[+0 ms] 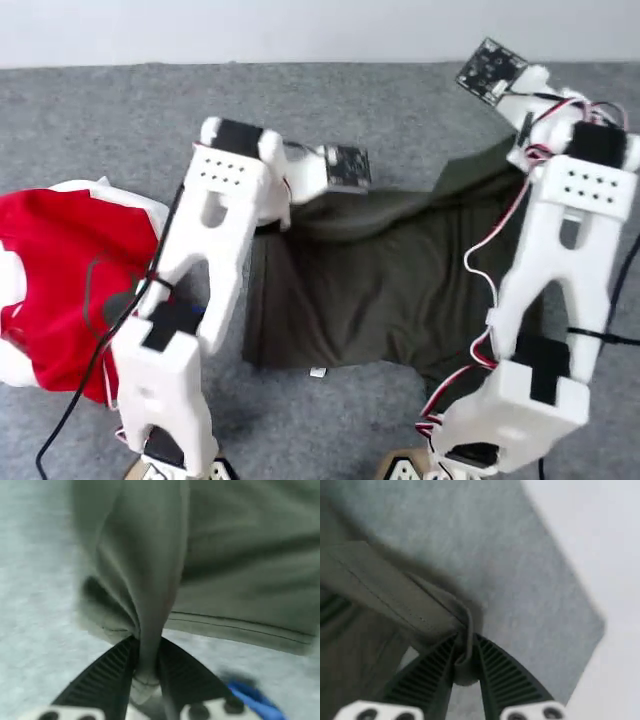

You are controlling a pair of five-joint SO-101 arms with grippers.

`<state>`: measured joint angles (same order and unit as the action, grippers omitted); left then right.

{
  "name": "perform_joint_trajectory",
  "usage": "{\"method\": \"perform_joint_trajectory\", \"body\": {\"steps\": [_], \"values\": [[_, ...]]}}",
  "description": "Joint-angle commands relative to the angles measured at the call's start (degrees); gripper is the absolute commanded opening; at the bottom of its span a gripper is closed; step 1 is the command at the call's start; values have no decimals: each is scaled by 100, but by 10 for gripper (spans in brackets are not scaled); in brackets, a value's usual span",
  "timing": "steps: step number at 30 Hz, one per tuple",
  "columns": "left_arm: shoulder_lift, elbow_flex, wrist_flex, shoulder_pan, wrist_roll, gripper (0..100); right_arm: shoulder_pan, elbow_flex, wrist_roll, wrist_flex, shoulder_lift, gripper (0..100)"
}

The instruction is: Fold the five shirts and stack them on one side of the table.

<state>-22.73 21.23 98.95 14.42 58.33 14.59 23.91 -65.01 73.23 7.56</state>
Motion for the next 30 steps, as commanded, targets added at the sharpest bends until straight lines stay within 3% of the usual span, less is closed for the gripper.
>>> {"method": "perform_joint_trajectory", "body": {"steps": [1,12,21,30], "values": [[818,-840,149,193,-53,15,207,62,-70,752,-585,9],[1125,-2176,149,264,-413,15,699,44,-88,2958,-1209,9],[1081,-2607,141,273,-413,15,1411,-2040,-1002,2941,-2448,9],[1081,-3169,97,800,-422,15,1420,-4237,-1055,2114,-3741,9]]}}
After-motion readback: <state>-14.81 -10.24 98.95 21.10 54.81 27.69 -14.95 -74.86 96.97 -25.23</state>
